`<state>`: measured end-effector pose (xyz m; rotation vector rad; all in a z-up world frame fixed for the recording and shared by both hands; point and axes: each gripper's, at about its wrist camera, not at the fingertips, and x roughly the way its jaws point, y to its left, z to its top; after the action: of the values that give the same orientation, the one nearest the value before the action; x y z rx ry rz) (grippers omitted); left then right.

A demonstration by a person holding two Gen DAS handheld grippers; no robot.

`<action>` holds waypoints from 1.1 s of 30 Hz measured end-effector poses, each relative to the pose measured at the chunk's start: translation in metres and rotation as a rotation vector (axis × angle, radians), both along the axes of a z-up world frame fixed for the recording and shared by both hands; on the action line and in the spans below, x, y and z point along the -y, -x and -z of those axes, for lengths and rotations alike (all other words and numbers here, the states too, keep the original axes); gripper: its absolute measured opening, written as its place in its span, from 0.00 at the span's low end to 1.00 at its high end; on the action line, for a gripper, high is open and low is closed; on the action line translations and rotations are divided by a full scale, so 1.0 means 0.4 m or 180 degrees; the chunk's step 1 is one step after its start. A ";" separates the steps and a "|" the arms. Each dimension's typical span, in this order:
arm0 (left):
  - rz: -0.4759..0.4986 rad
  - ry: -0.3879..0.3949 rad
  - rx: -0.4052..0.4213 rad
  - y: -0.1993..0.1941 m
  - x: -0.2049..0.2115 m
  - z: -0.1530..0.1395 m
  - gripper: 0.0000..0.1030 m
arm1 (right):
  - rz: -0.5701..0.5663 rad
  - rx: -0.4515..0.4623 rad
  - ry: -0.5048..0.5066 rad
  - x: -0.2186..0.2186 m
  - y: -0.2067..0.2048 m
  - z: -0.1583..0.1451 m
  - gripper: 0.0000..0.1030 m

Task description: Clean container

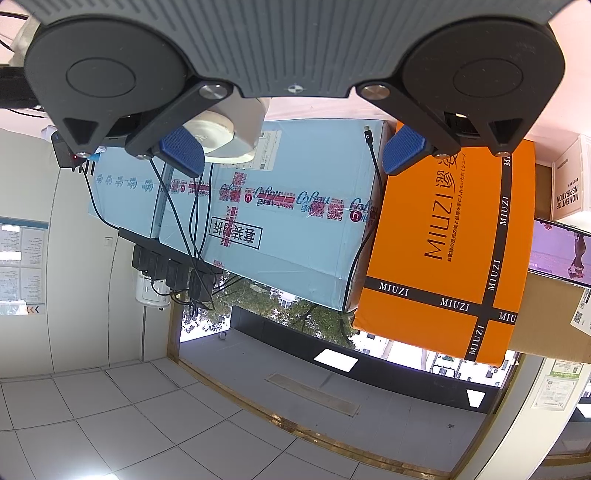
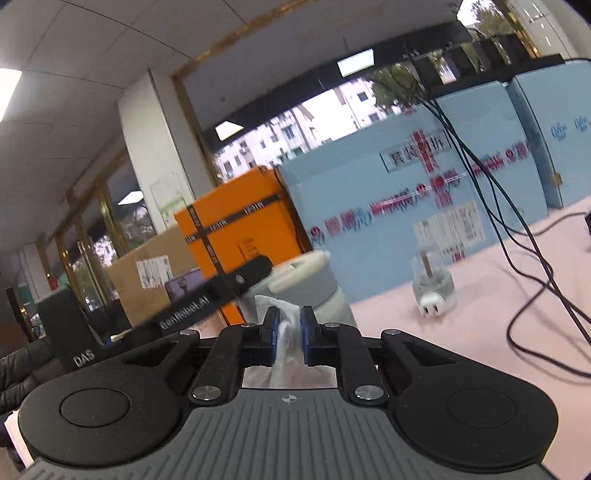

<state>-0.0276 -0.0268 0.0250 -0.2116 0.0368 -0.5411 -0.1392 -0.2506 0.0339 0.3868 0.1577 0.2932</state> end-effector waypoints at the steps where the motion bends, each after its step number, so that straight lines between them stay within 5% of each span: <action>1: 0.0004 0.0006 -0.0003 -0.001 0.000 0.001 1.00 | -0.0009 0.0015 0.0022 -0.005 -0.002 -0.004 0.11; 14: 0.0002 0.0095 -0.0079 -0.013 -0.009 0.006 1.00 | -0.0072 0.0023 0.0395 -0.041 -0.024 0.005 0.11; 26: 0.0017 0.0078 -0.0053 -0.009 -0.004 0.008 1.00 | 0.0015 -0.0622 0.0736 -0.051 -0.034 0.064 0.11; 33: -0.0079 0.0026 0.0062 0.002 -0.002 0.010 1.00 | -0.0116 -0.0757 0.0923 -0.045 -0.003 0.067 0.12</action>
<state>-0.0283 -0.0261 0.0212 -0.2143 0.0129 -0.5184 -0.1380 -0.2324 0.0069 0.1297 0.4357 0.2552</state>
